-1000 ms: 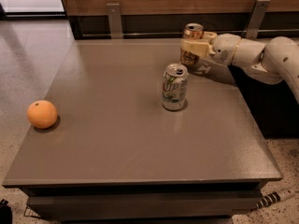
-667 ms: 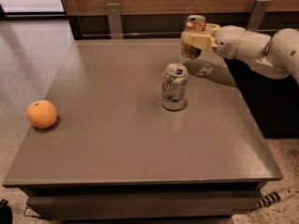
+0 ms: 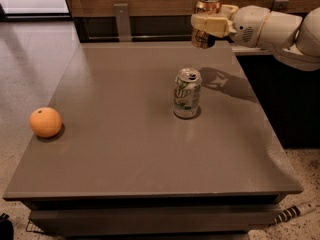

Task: Move orange can near orange

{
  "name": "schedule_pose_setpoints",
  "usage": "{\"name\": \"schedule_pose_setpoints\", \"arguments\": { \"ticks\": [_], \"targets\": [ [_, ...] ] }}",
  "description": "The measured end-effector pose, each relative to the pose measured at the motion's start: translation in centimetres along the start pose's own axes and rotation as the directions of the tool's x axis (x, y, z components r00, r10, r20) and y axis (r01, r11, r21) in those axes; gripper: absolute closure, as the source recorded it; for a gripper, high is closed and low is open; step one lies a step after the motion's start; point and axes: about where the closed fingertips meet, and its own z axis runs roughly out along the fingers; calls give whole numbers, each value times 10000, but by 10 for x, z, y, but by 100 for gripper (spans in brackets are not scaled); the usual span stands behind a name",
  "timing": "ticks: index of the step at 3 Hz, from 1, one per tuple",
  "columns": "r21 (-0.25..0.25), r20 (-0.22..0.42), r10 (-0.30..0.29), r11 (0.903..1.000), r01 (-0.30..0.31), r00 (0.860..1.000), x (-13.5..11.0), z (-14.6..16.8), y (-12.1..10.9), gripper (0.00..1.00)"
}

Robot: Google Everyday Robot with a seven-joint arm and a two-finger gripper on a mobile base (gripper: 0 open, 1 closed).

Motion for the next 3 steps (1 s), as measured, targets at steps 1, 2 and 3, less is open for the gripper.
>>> {"name": "schedule_pose_setpoints", "arguments": {
  "ticks": [1,2,3],
  "targets": [
    [-324,-54,20,9995,-22,10000,-26,4,33,100],
    [-597,-196,-142,9981,130,9997,-48,10,80,100],
    [-746,-385,-427,9964,397,9983,-56,18,112,100]
  ]
}}
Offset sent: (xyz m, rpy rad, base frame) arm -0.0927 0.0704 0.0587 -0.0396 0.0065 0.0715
